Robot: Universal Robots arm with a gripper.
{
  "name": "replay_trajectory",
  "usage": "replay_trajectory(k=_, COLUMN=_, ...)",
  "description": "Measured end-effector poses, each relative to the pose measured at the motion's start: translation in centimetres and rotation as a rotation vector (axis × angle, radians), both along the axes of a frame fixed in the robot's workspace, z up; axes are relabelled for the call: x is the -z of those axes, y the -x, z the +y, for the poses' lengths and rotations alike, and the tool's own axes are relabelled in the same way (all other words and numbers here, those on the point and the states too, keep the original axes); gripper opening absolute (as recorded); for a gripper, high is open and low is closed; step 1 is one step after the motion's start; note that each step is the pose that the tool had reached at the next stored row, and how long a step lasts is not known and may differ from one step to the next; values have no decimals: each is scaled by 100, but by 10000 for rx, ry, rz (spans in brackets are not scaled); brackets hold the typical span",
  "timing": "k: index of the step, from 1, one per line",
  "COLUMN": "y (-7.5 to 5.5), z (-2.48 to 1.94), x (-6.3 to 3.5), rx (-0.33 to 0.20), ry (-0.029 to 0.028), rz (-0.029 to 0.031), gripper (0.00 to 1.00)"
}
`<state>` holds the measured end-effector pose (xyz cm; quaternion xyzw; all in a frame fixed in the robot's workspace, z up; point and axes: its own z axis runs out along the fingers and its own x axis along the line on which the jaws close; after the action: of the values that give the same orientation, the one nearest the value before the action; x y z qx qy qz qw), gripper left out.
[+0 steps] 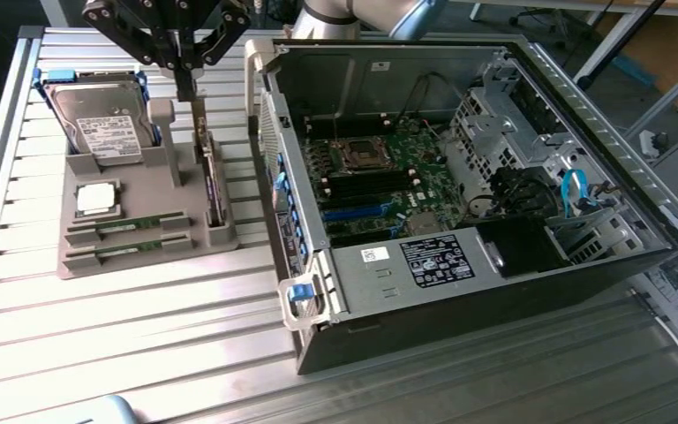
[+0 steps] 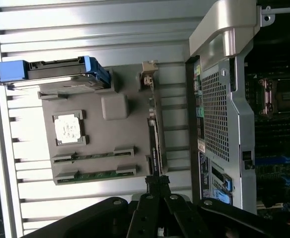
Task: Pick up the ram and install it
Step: 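Reach for the ram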
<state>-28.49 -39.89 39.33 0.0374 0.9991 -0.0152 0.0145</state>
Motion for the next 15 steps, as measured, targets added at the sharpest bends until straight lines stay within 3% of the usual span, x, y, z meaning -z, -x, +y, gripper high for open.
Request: replay_trajectory(k=15, y=170, z=0, x=0, rx=0, ry=10, rz=1, gripper=10)
